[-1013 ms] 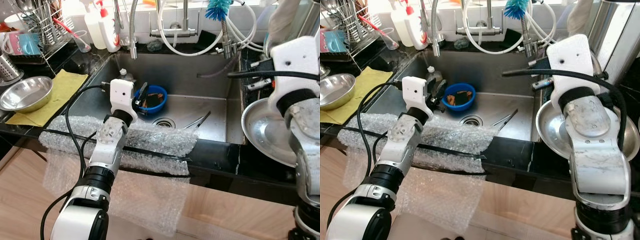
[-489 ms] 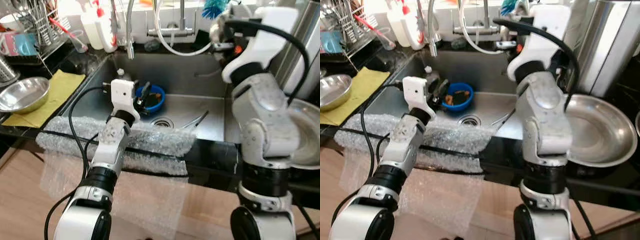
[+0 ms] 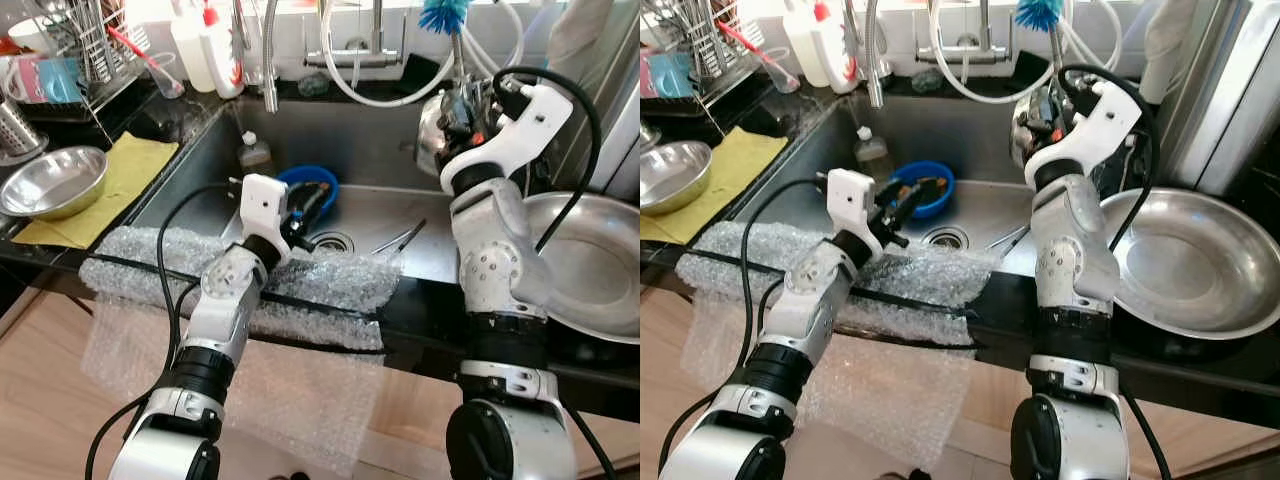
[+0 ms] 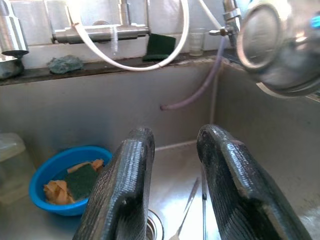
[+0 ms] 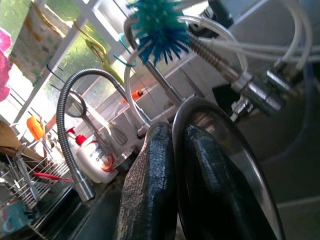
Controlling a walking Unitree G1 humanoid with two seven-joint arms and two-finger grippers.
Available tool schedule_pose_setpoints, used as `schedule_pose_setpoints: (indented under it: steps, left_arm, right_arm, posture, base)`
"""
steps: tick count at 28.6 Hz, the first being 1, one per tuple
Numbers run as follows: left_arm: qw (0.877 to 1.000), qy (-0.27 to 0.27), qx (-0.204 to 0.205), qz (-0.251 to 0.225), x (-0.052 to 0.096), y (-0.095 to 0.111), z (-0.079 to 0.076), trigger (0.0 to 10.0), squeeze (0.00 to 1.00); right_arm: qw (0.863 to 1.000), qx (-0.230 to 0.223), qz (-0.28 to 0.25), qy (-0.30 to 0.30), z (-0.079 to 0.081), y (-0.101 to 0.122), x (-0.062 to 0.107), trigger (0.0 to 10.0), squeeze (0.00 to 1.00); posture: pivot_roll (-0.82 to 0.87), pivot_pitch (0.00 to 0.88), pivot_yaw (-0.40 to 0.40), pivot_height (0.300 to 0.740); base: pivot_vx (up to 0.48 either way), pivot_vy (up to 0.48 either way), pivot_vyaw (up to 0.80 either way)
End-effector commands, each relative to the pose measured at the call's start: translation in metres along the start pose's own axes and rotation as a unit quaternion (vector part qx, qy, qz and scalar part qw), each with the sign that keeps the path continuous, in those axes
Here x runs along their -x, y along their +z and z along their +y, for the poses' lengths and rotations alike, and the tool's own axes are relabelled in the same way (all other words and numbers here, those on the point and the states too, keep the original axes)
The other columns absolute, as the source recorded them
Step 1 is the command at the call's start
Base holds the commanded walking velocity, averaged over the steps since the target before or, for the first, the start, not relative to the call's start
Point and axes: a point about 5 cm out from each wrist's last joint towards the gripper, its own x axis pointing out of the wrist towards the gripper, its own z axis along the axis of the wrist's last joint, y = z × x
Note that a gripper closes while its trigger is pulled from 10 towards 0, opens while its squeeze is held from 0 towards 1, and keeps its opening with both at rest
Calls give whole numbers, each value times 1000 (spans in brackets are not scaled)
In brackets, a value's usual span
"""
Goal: Kitchen organization
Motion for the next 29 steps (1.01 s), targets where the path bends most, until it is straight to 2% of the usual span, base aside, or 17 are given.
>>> schedule_pose_setpoints:
  steps: [1, 3, 9, 11, 12, 13, 16, 17, 20, 22, 25, 29]
  left_arm:
    - [1000, -8, 4, 3, 3, 1, 2, 10000, 0]
    - [999, -41, 15, 18, 4, -2, -6, 10000, 0]
    - [996, -63, 45, 33, 7, -6, -11, 10000, 0]
    - [996, -69, 41, 37, 7, -6, -12, 10000, 0]
    - [995, -78, 42, 43, 9, -7, -14, 10000, 0]
    - [994, -84, 45, 46, 9, -8, -16, 10000, 0]
    - [994, -91, 46, 49, 10, -8, -18, 10000, 0]
    - [993, -95, 48, 53, 11, -8, -18, 10000, 0]
    - [992, -100, 50, 56, 12, -8, -19, 10000, 0]
    - [990, -112, 53, 63, 14, -8, -21, 10000, 0]
    - [986, -138, 63, 72, 15, -9, -27, 10000, 0]
    - [981, -163, 64, 79, 15, -8, -32, 10000, 0]
  right_arm:
    - [999, -16, -8, 26, 12, 2, -5, 10000, 0]
    - [999, -35, 7, 21, 9, -8, -10, 10000, 0]
    - [999, -16, 30, 37, 17, -19, -18, 10000, 0]
    - [997, 28, 56, 42, 19, -24, -21, 10000, 0]
    - [992, 74, 89, 51, 20, -32, -24, 10000, 0]
    - [988, 99, 105, 54, 19, -36, -26, 10000, 0]
    - [987, 113, 101, 60, 18, -34, -28, 10000, 0]
    - [982, 135, 113, 62, 15, -35, -30, 10000, 0]
    - [978, 154, 121, 69, 13, -33, -33, 10000, 0]
    - [968, 199, 140, 64, 6, -32, -36, 10000, 0]
    - [964, 214, 151, 50, -4, -29, -38, 10000, 0]
    - [959, 231, 157, 58, -6, -26, -39, 10000, 0]
  posture:
    - [-112, 51, 123, 740]
    - [-105, 48, 122, 740]
    - [-104, 54, 121, 740]
    - [-102, 57, 120, 740]
    - [-101, 60, 119, 740]
    - [-100, 62, 117, 740]
    - [-97, 62, 115, 740]
    - [-96, 64, 115, 740]
    - [-98, 69, 116, 740]
    - [-101, 73, 118, 740]
    - [-99, 81, 119, 740]
    - [-97, 89, 120, 740]
  base:
    - [0, 0, 0]
    - [0, 0, 0]
    - [0, 0, 0]
    - [0, 0, 0]
    - [0, 0, 0]
    - [0, 0, 0]
    - [0, 0, 0]
    - [0, 0, 0]
    - [0, 0, 0]
    - [0, 0, 0]
    - [0, 0, 0]
    - [0, 0, 0]
